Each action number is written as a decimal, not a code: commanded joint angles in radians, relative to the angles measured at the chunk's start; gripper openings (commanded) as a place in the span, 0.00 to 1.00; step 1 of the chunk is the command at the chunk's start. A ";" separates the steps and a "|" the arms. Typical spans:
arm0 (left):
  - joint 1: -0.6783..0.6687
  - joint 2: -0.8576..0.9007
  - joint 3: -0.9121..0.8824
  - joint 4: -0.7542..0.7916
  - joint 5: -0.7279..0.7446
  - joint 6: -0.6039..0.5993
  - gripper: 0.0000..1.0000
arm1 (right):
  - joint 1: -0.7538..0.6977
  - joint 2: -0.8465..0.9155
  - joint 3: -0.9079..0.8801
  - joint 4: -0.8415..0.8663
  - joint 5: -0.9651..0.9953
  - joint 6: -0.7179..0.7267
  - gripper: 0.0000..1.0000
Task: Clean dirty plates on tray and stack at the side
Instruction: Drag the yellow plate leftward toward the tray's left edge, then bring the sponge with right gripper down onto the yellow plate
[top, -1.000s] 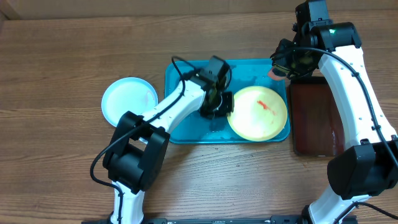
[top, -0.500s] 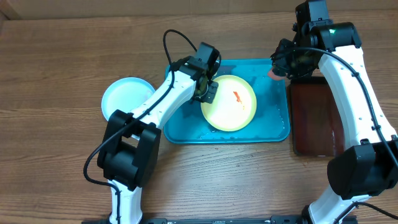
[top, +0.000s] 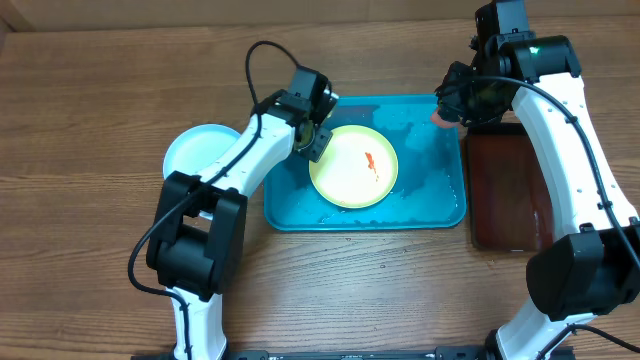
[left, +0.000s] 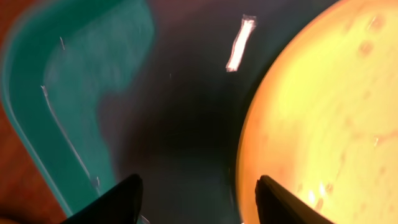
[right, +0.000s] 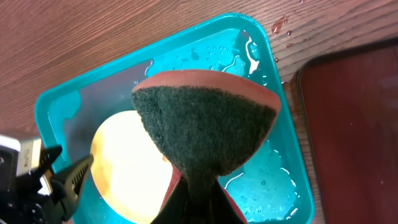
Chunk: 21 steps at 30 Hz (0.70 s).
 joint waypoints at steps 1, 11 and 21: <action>0.037 0.007 0.036 -0.123 0.128 -0.233 0.57 | 0.003 -0.005 0.004 0.006 0.006 -0.007 0.04; 0.050 0.008 -0.011 -0.222 0.264 -0.587 0.54 | 0.003 -0.005 0.004 0.014 0.006 -0.007 0.04; 0.007 0.021 -0.019 -0.174 0.238 -0.597 0.53 | 0.003 -0.005 0.004 0.035 0.006 -0.006 0.04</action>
